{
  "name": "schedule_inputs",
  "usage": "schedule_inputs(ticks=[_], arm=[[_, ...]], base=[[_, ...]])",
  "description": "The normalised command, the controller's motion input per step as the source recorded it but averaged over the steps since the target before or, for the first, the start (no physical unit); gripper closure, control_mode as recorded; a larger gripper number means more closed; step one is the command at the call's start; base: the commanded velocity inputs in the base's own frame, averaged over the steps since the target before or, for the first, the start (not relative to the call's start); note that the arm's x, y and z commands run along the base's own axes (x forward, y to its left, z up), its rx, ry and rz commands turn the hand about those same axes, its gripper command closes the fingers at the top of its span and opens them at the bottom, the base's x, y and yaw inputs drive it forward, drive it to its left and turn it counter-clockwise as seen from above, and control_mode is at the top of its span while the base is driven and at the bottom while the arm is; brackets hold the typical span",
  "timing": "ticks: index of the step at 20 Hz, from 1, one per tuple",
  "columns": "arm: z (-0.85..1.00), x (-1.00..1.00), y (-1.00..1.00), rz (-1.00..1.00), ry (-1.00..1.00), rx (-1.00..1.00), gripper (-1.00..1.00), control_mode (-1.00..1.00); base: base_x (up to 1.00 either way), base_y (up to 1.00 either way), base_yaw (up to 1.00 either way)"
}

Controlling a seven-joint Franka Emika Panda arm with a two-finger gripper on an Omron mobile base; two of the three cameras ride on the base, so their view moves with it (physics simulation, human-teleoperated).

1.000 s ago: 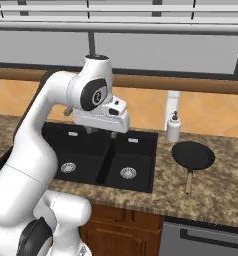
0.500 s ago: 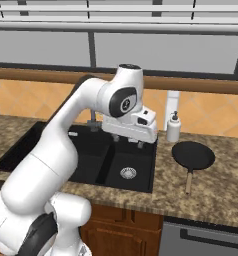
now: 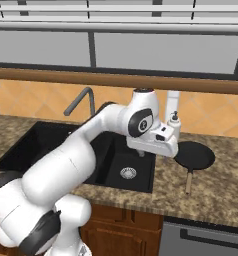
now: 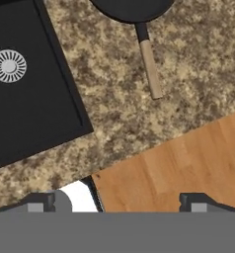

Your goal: Pick the pan and sponge and place them into the sink. Then turn on the water.

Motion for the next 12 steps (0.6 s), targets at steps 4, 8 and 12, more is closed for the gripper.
schedule_inputs(ticks=[4,8,12], arm=[[-0.16,0.37,-0.64,-0.05,0.13,0.06,-1.0,-1.0],[-0.11,0.28,-0.38,-0.01,0.03,0.09,-1.0,-1.0],[-0.11,0.01,-0.31,0.0,0.0,0.06,-1.0,-1.0]], base=[[0.0,0.0,0.0],[0.0,0.0,0.0],[0.0,0.0,0.0]])
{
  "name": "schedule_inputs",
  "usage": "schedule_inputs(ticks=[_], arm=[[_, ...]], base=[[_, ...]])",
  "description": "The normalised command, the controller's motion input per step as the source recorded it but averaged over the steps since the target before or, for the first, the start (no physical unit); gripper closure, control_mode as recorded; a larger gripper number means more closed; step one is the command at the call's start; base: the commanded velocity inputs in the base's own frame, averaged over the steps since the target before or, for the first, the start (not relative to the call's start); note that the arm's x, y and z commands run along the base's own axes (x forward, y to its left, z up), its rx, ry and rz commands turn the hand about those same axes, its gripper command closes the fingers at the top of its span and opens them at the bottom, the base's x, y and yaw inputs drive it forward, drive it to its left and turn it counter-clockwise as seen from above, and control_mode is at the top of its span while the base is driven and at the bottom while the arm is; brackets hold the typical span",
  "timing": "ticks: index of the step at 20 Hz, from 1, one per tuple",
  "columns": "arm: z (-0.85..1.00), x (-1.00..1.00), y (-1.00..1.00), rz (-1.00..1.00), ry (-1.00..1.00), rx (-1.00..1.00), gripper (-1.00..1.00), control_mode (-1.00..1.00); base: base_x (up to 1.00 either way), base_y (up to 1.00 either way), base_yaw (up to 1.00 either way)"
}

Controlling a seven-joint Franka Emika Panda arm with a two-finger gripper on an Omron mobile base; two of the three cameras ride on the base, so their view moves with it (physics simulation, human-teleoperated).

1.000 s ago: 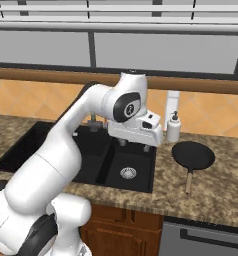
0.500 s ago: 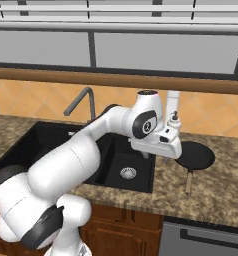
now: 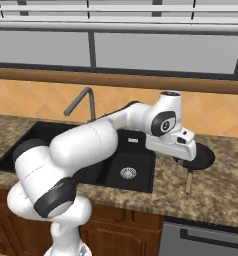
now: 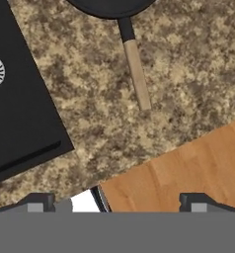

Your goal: Pick the pan and sponge and place them into the sink. Then turn on the water.

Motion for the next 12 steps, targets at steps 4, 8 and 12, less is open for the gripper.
schedule_inputs(ticks=[4,8,12], arm=[[-0.17,0.04,-0.2,0.0,0.01,0.0,-1.0,-1.0],[-0.34,0.25,-0.22,0.02,0.0,0.0,-1.0,-1.0],[-0.37,0.36,-0.11,0.06,0.01,0.0,-1.0,-1.0]], base=[[0.0,0.0,0.0],[0.0,0.0,0.0],[0.0,0.0,0.0]])
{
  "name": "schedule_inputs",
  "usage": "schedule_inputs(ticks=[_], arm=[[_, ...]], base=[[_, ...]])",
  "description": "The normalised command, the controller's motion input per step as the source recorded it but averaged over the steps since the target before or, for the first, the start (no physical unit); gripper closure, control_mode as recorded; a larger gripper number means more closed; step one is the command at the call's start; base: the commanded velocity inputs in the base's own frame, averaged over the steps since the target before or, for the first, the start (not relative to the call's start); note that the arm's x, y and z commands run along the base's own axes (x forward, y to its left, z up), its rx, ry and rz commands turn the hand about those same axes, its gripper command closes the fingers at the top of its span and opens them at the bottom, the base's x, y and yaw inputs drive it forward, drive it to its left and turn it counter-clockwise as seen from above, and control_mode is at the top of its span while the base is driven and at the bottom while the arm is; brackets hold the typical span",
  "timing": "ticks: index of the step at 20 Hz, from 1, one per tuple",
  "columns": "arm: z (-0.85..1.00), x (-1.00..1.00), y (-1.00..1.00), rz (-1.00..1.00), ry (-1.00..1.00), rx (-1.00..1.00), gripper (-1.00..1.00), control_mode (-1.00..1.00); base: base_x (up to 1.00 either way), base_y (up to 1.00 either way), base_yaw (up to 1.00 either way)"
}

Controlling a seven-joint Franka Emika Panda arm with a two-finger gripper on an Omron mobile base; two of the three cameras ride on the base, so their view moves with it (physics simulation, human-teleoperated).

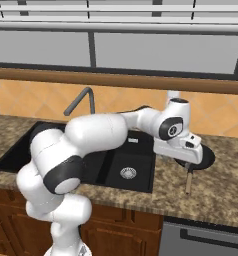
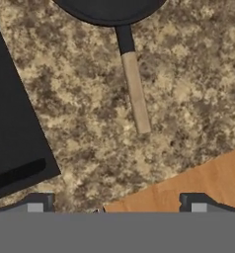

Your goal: Pick the pan and sponge and place them into the sink. Then turn on the water.

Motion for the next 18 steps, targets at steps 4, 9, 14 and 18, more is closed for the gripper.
schedule_inputs(ticks=[4,9,14,18], arm=[[-0.35,0.23,-0.04,0.07,0.0,0.0,-1.0,-1.0],[-0.23,0.24,-0.26,0.06,0.0,0.05,-1.0,-1.0],[-0.21,0.17,-0.37,0.0,0.0,0.07,-1.0,-1.0],[-0.24,0.29,-0.03,0.0,0.0,0.03,-1.0,-1.0]], base=[[0.0,0.0,0.0],[0.0,0.0,0.0],[0.0,0.0,0.0],[0.0,0.0,0.0]])
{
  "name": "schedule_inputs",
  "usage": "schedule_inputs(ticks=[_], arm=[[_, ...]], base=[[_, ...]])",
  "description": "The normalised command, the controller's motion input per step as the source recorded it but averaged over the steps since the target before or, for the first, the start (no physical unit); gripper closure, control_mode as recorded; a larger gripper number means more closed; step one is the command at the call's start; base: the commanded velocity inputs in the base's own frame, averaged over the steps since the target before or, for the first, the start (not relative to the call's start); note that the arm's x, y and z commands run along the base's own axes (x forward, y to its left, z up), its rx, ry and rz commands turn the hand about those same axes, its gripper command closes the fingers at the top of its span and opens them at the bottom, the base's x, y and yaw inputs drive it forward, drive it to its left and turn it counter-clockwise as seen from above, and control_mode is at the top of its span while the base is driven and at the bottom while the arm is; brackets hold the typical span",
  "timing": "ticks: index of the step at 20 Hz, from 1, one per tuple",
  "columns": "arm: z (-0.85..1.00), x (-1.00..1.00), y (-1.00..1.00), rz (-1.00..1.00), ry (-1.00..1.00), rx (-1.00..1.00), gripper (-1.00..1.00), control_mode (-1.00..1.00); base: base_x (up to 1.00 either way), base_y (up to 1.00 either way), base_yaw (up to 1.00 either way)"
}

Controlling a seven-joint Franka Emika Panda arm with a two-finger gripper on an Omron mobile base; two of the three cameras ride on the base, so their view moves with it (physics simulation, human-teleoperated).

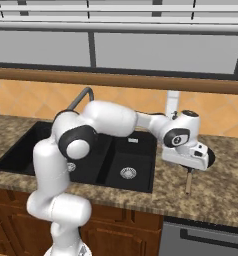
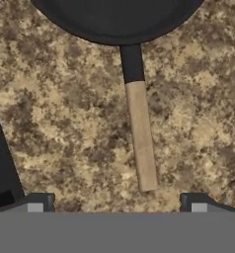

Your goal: Pick the pan and sponge and place them into the sink. Then turn on the water.

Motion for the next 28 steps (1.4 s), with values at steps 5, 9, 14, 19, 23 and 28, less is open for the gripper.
schedule_inputs(ticks=[5,9,14,19,23,28], arm=[[-0.19,0.27,-0.09,0.0,0.0,0.04,-1.0,-1.0],[-0.25,0.22,-0.1,0.0,0.0,0.01,-1.0,-1.0],[-0.3,0.25,-0.06,0.0,0.0,0.0,-1.0,-1.0],[-0.3,0.26,-0.09,0.0,0.0,0.0,-1.0,-1.0],[-0.32,0.2,-0.13,0.0,0.0,0.0,-1.0,-1.0],[-0.33,0.18,-0.16,0.0,0.0,0.0,-1.0,-1.0]], base=[[0.0,0.0,0.0],[0.0,0.0,0.0],[0.0,0.0,0.0],[0.0,0.0,0.0],[0.0,0.0,0.0],[0.0,0.0,0.0]])
